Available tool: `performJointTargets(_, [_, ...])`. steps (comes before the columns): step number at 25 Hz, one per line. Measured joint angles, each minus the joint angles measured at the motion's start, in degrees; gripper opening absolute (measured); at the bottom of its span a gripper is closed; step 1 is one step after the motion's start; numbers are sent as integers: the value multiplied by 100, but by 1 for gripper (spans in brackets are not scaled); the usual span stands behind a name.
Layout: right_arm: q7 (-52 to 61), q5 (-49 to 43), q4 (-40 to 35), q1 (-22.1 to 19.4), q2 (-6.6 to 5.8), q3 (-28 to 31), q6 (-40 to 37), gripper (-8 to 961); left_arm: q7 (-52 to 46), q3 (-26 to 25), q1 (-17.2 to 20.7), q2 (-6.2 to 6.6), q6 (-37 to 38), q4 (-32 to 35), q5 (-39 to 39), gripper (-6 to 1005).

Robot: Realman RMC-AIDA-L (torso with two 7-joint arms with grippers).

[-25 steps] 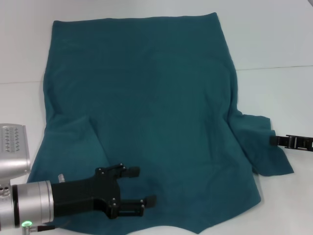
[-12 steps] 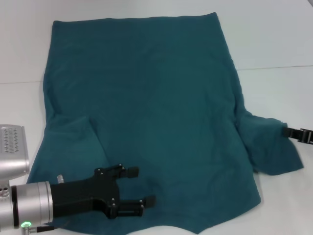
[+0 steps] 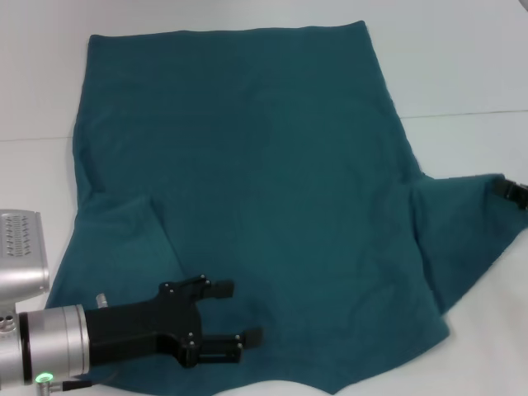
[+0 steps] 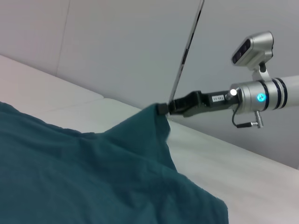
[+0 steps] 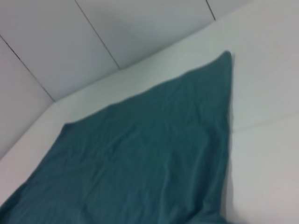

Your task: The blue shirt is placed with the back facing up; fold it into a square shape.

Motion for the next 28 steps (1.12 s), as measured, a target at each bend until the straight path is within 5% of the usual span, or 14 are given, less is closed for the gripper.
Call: performJointTargets(28, [-252,313,-9,304,58,-395,-278,3,0,0,-11,0,-88,-79,20,922])
